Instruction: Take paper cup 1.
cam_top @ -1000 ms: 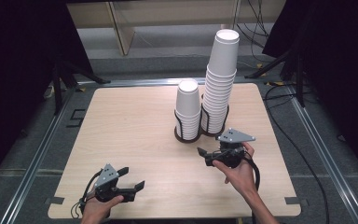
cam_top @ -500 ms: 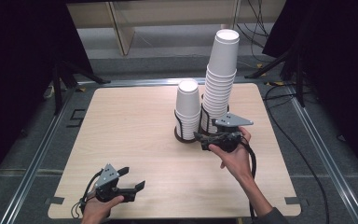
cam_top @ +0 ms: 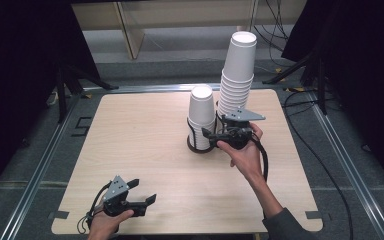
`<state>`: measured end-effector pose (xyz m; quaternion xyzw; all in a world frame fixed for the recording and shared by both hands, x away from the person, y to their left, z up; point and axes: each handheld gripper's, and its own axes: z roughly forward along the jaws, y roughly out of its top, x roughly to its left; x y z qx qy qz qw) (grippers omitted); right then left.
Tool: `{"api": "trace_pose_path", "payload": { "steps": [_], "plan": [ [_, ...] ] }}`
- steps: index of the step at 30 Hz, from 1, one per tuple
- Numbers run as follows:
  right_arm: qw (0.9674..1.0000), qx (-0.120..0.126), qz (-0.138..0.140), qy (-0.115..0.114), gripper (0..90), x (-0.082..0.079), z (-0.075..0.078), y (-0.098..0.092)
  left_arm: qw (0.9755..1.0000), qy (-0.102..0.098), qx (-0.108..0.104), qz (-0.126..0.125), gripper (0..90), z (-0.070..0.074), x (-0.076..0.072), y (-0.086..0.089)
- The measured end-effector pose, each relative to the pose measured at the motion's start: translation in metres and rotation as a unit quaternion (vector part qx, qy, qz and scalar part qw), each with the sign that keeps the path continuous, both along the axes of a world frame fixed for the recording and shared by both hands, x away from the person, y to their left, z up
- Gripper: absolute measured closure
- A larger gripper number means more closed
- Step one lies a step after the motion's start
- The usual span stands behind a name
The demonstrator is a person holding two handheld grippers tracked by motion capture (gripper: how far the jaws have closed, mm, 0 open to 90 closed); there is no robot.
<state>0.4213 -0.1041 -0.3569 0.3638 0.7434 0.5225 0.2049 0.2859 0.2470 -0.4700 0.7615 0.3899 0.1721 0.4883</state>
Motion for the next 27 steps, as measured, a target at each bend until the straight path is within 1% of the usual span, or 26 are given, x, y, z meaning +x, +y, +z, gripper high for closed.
{"api": "trace_pose_path", "payload": {
  "steps": [1,2,3,5,6,7,8,10,11,12,13,14,15,16,17,18,19,20,22,24,26,27],
  "plan": [
    [1.0000,0.005,0.005,0.000,16.1,0.003,0.001,0.002,1.0000,0.000,-0.001,0.000,14.5,0.000,0.000,0.000],
    [1.0000,0.004,0.002,0.004,16.1,0.004,0.003,0.003,1.0000,-0.001,-0.001,0.000,14.5,0.000,0.000,0.000],
    [1.0000,0.003,0.002,-0.002,16.1,0.007,0.004,0.004,1.0000,0.000,0.000,0.000,14.5,0.000,0.000,0.000],
    [0.9999,0.010,-0.006,0.005,16.3,0.010,0.008,0.007,1.0000,-0.001,-0.001,0.000,14.5,0.000,0.000,0.000],
    [0.9999,0.008,-0.008,-0.002,16.7,0.012,0.009,0.007,1.0000,0.000,0.000,0.000,14.5,0.000,0.000,0.000],
    [0.9999,0.013,-0.007,0.001,16.8,0.014,0.010,0.009,1.0000,0.000,-0.001,0.000,14.5,0.000,0.000,0.000],
    [0.9999,0.009,-0.010,0.002,16.8,0.015,0.012,0.009,1.0000,-0.001,0.004,-0.002,14.5,0.000,0.000,0.000],
    [0.9998,0.011,-0.013,-0.005,16.9,0.019,0.015,0.011,1.0000,-0.002,0.004,-0.002,14.5,0.000,0.000,0.000],
    [0.9998,0.012,-0.014,-0.005,17.3,0.021,0.016,0.013,1.0000,-0.002,0.004,-0.002,14.5,0.000,0.000,0.000],
    [0.9998,0.009,-0.019,0.000,17.3,0.022,0.018,0.014,1.0000,-0.002,0.004,-0.002,14.6,0.000,0.000,0.000],
    [0.9998,0.011,-0.018,0.000,17.3,0.024,0.018,0.015,1.0000,-0.002,0.004,-0.002,14.6,0.000,0.000,0.000],
    [0.9998,0.003,-0.021,-0.005,17.3,0.026,0.019,0.016,1.0000,-0.002,0.004,-0.002,14.5,0.000,0.000,0.000],
    [0.9997,0.003,-0.024,-0.006,17.3,0.028,0.020,0.017,1.0000,-0.001,0.004,-0.002,14.5,0.000,0.000,0.000],
    [0.9997,0.002,-0.026,0.000,17.3,0.028,0.021,0.018,1.0000,-0.002,0.004,-0.003,14.5,0.000,0.000,0.000],
    [0.9995,0.004,-0.031,-0.007,17.3,0.030,0.022,0.020,1.0000,-0.002,0.004,-0.002,14.5,0.000,0.000,0.000],
    [0.9996,0.006,-0.028,-0.007,17.3,0.032,0.023,0.021,1.0000,-0.002,0.004,-0.003,14.5,0.000,0.000,0.000],
    [0.9994,-0.003,-0.033,-0.009,17.3,0.034,0.025,0.023,1.0000,-0.004,-0.004,-0.006,14.5,-0.001,0.001,0.000],
    [0.9994,0.005,-0.034,-0.002,17.3,0.034,0.025,0.025,1.0000,-0.004,-0.004,-0.006,14.5,-0.001,0.001,0.000],
    [0.9994,-0.001,-0.034,0.002,17.4,0.036,0.027,0.027,1.0000,-0.004,-0.004,-0.006,14.5,-0.001,0.001,0.000],
    [0.9992,0.001,-0.039,-0.005,17.7,0.040,0.028,0.030,1.0000,-0.004,-0.004,-0.006,14.5,-0.001,0.001,0.000],
    [0.9989,-0.003,-0.047,0.007,17.7,0.041,0.030,0.033,1.0000,-0.004,-0.004,-0.007,14.5,-0.001,0.001,0.000],
    [0.9990,0.000,-0.045,0.006,17.7,0.042,0.030,0.034,1.0000,-0.003,-0.002,-0.006,14.6,-0.001,0.001,0.000]
  ]
}}
